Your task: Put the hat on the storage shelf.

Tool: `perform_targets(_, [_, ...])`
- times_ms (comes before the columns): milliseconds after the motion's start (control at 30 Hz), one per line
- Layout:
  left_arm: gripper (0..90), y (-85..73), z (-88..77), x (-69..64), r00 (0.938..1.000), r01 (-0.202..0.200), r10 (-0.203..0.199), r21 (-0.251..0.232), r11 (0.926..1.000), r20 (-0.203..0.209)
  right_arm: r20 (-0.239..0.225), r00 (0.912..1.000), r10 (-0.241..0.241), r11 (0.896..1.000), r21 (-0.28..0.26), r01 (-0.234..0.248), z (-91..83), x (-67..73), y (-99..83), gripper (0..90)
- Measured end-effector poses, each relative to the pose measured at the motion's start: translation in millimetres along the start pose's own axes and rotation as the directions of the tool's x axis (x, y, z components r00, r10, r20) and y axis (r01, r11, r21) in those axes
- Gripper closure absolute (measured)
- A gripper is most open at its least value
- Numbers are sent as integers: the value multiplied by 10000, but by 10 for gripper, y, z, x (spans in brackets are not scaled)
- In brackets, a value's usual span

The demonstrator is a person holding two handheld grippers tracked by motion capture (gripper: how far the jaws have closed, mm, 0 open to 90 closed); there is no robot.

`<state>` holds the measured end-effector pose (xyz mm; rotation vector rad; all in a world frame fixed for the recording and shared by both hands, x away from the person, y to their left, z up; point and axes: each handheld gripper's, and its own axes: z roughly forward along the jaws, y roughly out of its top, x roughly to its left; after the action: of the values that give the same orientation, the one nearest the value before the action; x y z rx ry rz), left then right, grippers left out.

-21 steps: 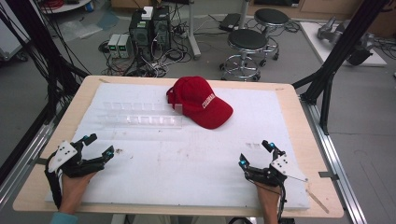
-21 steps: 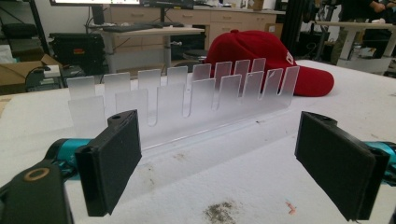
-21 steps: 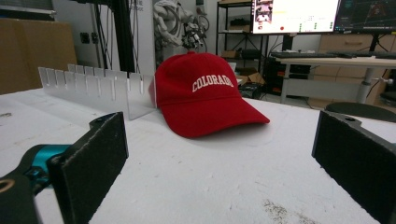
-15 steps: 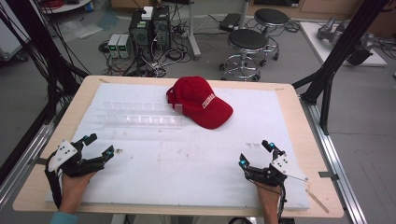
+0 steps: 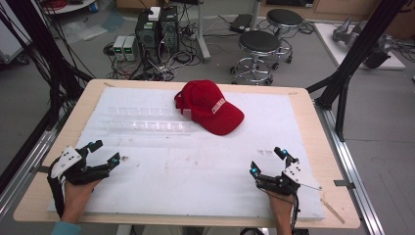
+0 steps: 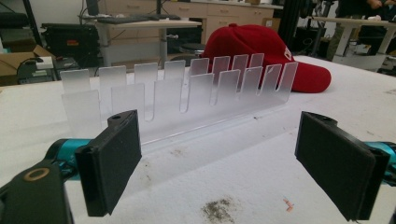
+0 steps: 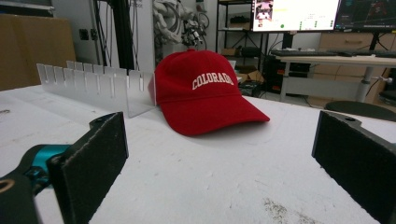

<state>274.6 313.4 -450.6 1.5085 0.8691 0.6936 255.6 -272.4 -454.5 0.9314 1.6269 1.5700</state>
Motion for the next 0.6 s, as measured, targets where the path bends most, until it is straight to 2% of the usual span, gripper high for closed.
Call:
perform_targets(233, [147, 14, 33, 43, 9989, 434, -439, 300, 9986, 160, -2, 10000, -37, 10000, 42, 37, 5, 0, 2, 24])
perform_targets(333, [147, 36, 63, 54, 9995, 225, -233, 417, 9989, 191, 17, 9999, -107, 9999, 42, 107, 8, -1, 2, 25])
perform_targets(467, [147, 107, 108, 59, 9988, 196, -216, 464, 9987, 431, 29, 10000, -36, 9999, 107, 36, 7, 5, 3, 25])
perform_targets(600, [147, 253, 173, 80, 9976, 32, -80, 687, 9976, 694, 17, 10000, -44, 9999, 128, 44, 9, 8, 3, 25])
